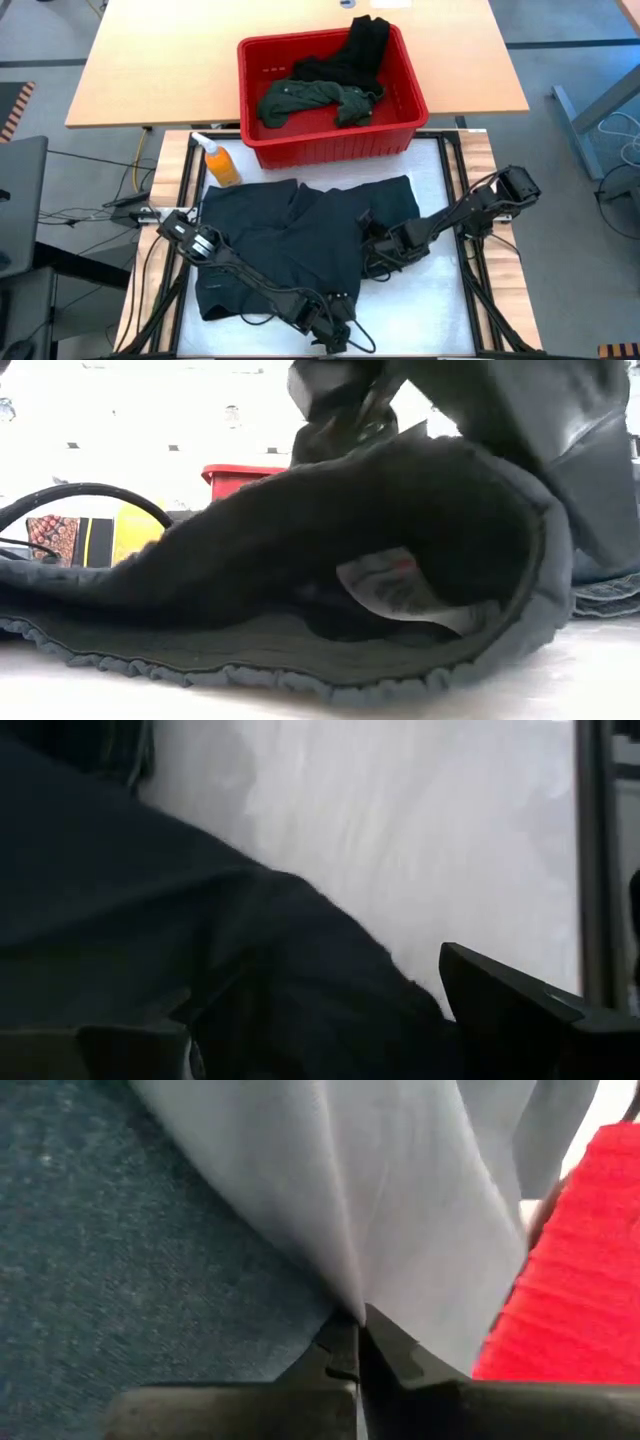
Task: Fold Laundry from Bin
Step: Fold the dark blue shorts
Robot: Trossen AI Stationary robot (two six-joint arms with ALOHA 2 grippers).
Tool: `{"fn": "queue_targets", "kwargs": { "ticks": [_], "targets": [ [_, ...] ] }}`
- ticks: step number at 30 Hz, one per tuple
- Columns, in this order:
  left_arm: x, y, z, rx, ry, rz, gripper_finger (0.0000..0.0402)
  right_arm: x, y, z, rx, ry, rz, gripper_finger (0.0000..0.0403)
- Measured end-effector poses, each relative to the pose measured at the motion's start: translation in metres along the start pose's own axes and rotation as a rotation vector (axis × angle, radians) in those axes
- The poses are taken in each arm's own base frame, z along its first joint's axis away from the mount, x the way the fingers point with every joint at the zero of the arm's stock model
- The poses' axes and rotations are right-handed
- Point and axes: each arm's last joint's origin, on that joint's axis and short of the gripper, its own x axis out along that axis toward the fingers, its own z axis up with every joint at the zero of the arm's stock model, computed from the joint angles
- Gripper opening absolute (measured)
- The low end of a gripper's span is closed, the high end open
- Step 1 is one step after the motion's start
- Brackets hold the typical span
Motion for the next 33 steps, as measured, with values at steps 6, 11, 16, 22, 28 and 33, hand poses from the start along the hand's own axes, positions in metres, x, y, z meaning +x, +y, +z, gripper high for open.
{"fn": "queue_targets", "kwargs": {
  "ticks": [6, 11, 16, 22, 28, 33],
  "targets": [
    [0.005, 0.004, -0.007, 0.015, 0.064, 0.012, 0.0286, 0.004, -0.003, -0.004, 0.051, 0.017, 0.010, 0.0039],
    [0.007, 0.007, -0.013, 0.012, 0.118, 0.037, 0.0265, 0.004, -0.004, -0.004, 0.049, 0.016, 0.007, 0.0036],
    [0.008, 0.013, -0.014, 0.013, 0.156, 0.067, 0.0169, 0.004, -0.004, -0.004, 0.049, 0.016, 0.007, 0.0016],
    [0.008, 0.015, -0.014, 0.062, 0.158, 0.076, 0.0015, 0.004, -0.004, -0.004, 0.079, 0.016, 0.006, 0.0023],
    [0.000, 0.006, -0.012, 0.108, 0.157, 0.058, 0.0003, 0.004, -0.004, -0.004, 0.064, 0.016, 0.007, 0.0019],
    [-0.019, -0.005, -0.011, 0.151, 0.169, 0.092, 0.0001, 0.005, -0.004, -0.004, 0.068, 0.002, 0.037, 0.0021]
  ]
}}
